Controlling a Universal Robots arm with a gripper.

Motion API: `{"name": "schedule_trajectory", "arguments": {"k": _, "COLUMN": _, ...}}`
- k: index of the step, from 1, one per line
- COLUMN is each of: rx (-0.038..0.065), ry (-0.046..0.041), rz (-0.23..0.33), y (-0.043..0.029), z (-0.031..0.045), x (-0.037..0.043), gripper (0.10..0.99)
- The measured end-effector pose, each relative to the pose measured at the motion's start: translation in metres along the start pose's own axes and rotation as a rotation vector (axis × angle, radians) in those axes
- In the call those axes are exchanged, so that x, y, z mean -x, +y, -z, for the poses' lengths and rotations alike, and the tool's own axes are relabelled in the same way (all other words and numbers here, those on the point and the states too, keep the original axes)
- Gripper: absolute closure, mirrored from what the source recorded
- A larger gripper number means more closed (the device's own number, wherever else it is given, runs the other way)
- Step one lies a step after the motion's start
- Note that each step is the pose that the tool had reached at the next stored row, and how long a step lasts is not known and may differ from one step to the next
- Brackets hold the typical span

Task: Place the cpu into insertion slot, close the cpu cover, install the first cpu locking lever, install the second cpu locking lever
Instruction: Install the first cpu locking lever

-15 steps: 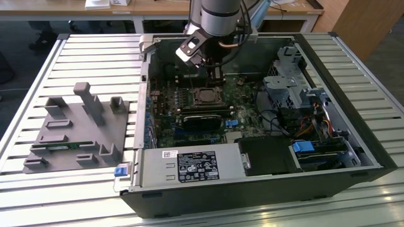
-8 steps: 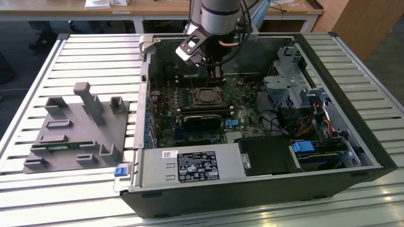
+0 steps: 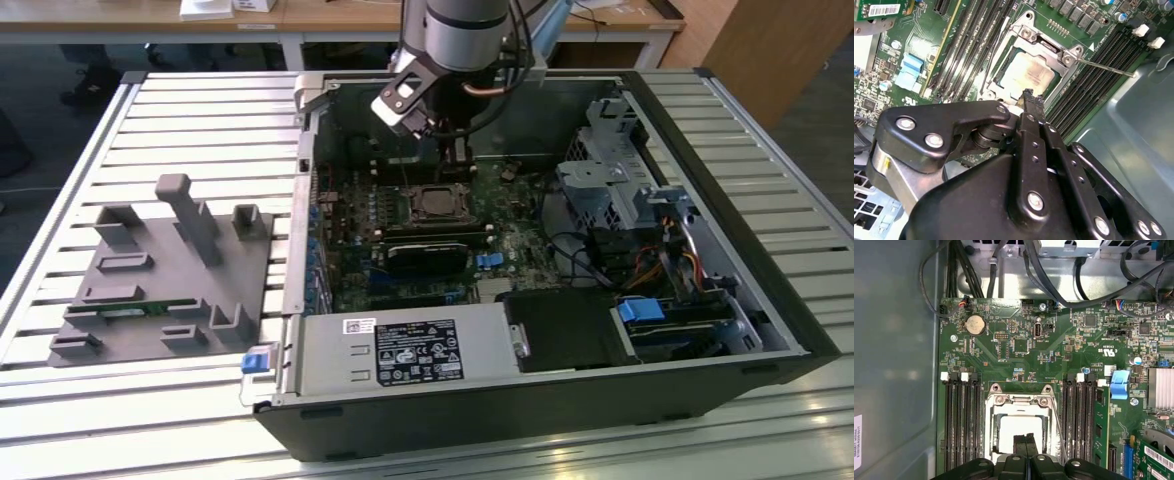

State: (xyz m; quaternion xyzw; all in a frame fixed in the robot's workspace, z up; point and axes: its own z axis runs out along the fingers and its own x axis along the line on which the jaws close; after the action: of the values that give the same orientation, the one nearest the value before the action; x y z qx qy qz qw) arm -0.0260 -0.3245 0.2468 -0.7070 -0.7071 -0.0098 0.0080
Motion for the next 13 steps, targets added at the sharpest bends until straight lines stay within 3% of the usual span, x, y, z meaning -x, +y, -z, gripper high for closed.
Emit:
{"name": "schedule_trajectory", "arguments": {"k": 8, "rx": 0.0, "ry": -0.0003, "rz": 0.0, "y": 0.0, "z": 0.0046, "x": -0.0001, "gripper": 0.969}}
{"name": "schedule_trajectory", "arguments": {"k": 13, "rx": 0.0, "ry": -0.0011, "rz": 0.0, "y": 0.0001, "z": 0.0113, "x": -0.0003, "gripper": 0.969}}
